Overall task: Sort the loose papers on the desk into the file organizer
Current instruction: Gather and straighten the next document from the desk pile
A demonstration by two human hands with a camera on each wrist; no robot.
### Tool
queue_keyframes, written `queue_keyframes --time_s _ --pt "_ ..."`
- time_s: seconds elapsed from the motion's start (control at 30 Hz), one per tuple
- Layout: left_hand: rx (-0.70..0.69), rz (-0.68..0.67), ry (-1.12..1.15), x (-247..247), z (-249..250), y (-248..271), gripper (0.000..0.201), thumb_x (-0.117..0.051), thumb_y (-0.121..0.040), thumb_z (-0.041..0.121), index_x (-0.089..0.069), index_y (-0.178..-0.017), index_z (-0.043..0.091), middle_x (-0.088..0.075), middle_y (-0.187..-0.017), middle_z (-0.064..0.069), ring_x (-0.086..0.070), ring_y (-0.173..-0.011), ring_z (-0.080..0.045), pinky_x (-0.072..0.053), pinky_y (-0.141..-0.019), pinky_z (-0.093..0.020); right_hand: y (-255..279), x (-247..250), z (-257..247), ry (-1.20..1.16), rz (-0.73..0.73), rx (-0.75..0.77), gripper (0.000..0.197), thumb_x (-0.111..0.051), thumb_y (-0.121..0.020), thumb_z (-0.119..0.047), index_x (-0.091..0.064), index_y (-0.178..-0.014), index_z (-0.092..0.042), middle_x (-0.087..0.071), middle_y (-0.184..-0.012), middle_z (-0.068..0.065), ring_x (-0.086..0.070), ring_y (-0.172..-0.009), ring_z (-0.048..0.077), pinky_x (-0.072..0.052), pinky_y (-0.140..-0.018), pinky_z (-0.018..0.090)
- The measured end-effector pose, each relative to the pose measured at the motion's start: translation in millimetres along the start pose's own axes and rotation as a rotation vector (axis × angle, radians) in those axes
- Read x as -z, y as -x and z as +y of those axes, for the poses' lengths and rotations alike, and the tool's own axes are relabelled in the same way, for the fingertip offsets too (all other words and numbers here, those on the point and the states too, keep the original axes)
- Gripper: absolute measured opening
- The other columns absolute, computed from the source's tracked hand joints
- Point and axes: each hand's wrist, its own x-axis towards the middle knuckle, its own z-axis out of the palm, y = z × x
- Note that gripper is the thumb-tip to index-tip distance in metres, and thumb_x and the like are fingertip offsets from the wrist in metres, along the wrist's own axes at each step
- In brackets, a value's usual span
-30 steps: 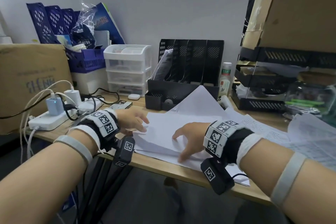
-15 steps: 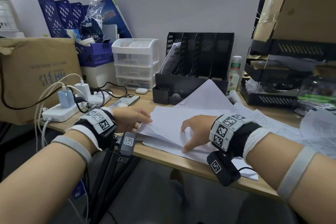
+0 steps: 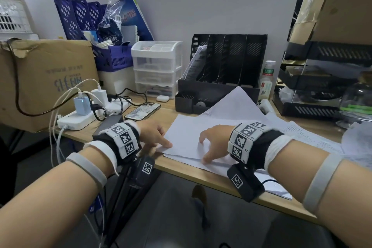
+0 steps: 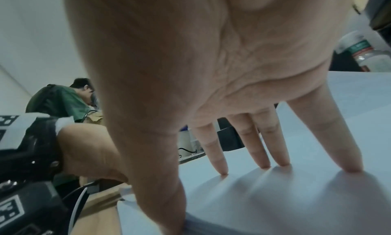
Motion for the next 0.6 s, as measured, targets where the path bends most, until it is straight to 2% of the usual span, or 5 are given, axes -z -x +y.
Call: queue_keyframes --time_s 0.13,0.27,0.37,0.5,0.6 --pt "-0.038 0.038 0.131 0 6 -3 0.038 -0.086 -0.074 0.031 -0.069 -0.098 0.005 -0.078 -0.095 -0.013 -0.073 -0.095 -0.034 -0.058 -0.092 -0.046 -3 3 -7 0.016 0.035 0.05 0.062 -0.071 -0.08 -0.048 -0.054 -0.135 -0.026 -0.059 -0.13 -0.002 -0.057 -0.116 0.021 -0.048 -0.091 0.034" --pt "-0.008 -0.075 0.504 -2 18 0 0.02 -0.073 -0.086 0.004 -0.056 -0.097 0.007 -0.071 -0.087 -0.015 -0.061 -0.058 -0.022 -0.052 -0.057 -0.032 -4 4 -6 -0.006 0.045 0.06 0.062 -0.073 -0.077 -0.048 -0.055 -0.133 -0.028 -0.061 -0.124 -0.003 -0.058 -0.107 0.018 -0.049 -0.086 0.032" --pt "0.036 -0.089 0.553 -3 20 1 0.007 -0.065 -0.089 0.007 -0.062 -0.096 0.008 -0.067 -0.082 -0.009 -0.056 -0.054 -0.014 -0.04 -0.046 -0.02 -3 2 -3 0.001 0.051 0.059 0.064 -0.07 -0.081 -0.048 -0.05 -0.138 -0.028 -0.059 -0.127 -0.003 -0.052 -0.102 0.017 -0.041 -0.08 0.029" --pt "0.01 0.082 0.526 2 25 4 0.018 -0.063 -0.088 0.003 -0.051 -0.081 0.015 -0.053 -0.075 -0.007 -0.053 -0.04 -0.006 -0.031 -0.048 -0.021 -6 -4 1 -0.01 0.064 0.037 0.083 -0.069 -0.078 -0.059 -0.037 -0.147 -0.026 -0.054 -0.138 -0.001 -0.052 -0.123 0.022 -0.045 -0.096 0.035" --pt "-0.086 0.152 0.679 7 36 8 0.022 -0.06 -0.09 -0.001 -0.052 -0.106 0.013 -0.056 -0.086 -0.011 -0.057 -0.043 -0.008 -0.04 -0.05 -0.023 -11 -7 3 -0.063 0.067 0.014 0.089 -0.07 -0.074 -0.064 -0.037 -0.146 -0.024 -0.056 -0.135 0.0 -0.054 -0.121 0.024 -0.046 -0.099 0.039"
